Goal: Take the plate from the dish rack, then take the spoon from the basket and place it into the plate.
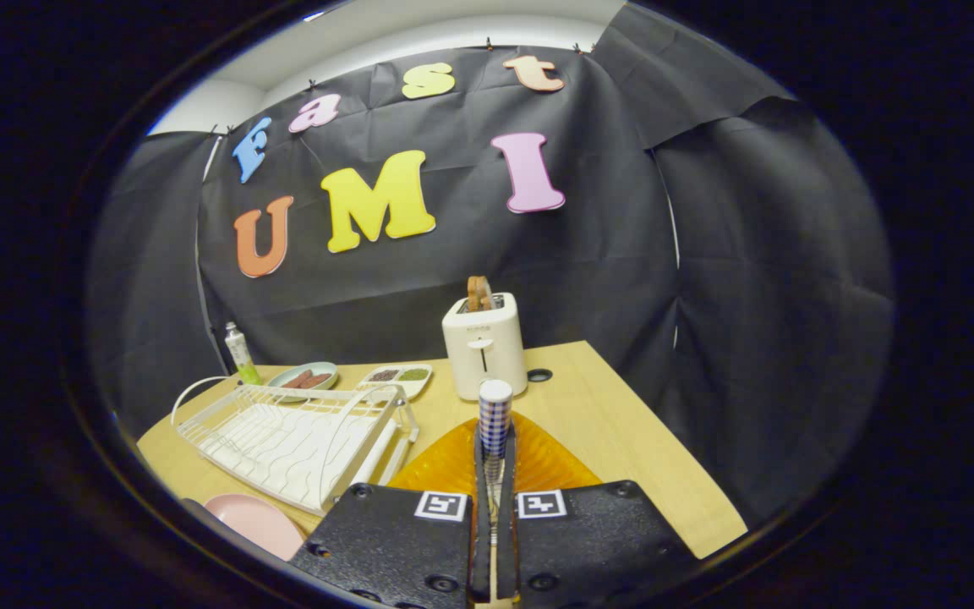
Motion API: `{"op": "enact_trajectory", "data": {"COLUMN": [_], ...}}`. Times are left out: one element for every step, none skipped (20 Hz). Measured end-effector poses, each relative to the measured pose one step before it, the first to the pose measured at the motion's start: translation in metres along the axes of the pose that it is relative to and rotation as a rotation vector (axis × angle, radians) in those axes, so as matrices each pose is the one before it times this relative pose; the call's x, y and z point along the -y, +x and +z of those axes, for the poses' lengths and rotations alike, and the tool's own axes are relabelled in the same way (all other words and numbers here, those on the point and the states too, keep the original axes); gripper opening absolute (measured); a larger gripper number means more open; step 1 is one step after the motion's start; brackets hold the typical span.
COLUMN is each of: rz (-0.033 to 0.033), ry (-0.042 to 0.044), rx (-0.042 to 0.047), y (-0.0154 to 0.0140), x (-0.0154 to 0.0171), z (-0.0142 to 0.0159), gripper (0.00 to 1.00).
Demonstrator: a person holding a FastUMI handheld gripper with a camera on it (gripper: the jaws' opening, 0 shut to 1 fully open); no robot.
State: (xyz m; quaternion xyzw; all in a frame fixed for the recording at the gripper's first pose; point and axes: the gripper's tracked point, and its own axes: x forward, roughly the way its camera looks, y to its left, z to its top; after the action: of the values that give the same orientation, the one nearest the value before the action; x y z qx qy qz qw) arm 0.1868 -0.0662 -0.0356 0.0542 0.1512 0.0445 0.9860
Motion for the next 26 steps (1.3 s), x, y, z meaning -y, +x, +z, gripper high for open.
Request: {"op": "enact_trajectory", "data": {"rz": [-0.01354, -0.01407, -0.01399, -0.01208, -0.00743, -0.0025, 0.00333, 0.01234, 0.01402, 0.01531, 0.01706, 0.02155, 0.01921, 0.0196, 0.01927, 0.01966, 0.01808, 0.0189, 0.0167, 0.01518, 0.01049, 0.0052, 0.00529, 0.00844, 0.00695, 0.00676], "ry": [0.00294, 0.00407, 0.00054, -0.00058, -0.00033, -0.00289, 0.00234, 0.00531, 0.00626, 0.00977, 0.00683, 0.00137, -0.00097, -0.00211, -0.00348, 0.00062, 0.003, 0.00507, 0.005, 0.00119, -0.00761, -0.00787, -0.00436, 0.00242, 0.00401, 0.00006], "rx": [0.01393, 0.02211, 0.02779, 0.02923, 0.03063, 0.02706, 0.02738, 0.02316, 0.01774, 0.0161, 0.01285, 0.0064, -0.00026, -0.00013, -0.00847, -0.00835, -0.01183, -0.01306, -0.01509, -0.01465, -0.01576, -0.01026, -0.00837, -0.00899, -0.01012, -0.01404], "y": [-0.00339, -0.00486, -0.00483, -0.00774, -0.00919, -0.01058, -0.01178, -0.01227, -0.01304, -0.01269, -0.01162, -0.01163, -0.00922, -0.00921, -0.00618, -0.00676, -0.00311, -0.00326, -0.00297, -0.00201, -0.00082, 0.00046, -0.00064, 0.00092, 0.00231, 0.00273], "x": [0.00056, 0.00125, 0.00104, -0.00026, -0.00315, -0.0046, -0.00714, -0.0096, -0.0106, -0.01082, -0.01221, -0.01419, -0.01388, -0.01444, -0.01263, -0.01346, -0.01306, -0.01322, -0.01229, -0.01092, -0.01, -0.00827, -0.00823, -0.00881, -0.00843, -0.00607], "z": [0.00708, 0.01007, 0.01225, 0.01344, 0.01344, 0.01471, 0.01329, 0.01377, 0.01041, 0.0081, 0.00477, 0.00141, -0.00295, -0.00365, -0.00661, -0.00728, -0.00952, -0.01019, -0.01113, -0.01266, -0.01223, -0.01173, -0.01193, -0.01124, -0.01221, -0.01288], "gripper": [0.08, 0.08, 0.08, 0.08, 0.08, 0.08, 0.08, 0.08, 0.08, 0.08, 0.08, 0.08, 0.08, 0.08, 0.08, 0.08, 0.08, 0.08, 0.08, 0.08, 0.08, 0.08, 0.08, 0.08, 0.08, 0.08]}}
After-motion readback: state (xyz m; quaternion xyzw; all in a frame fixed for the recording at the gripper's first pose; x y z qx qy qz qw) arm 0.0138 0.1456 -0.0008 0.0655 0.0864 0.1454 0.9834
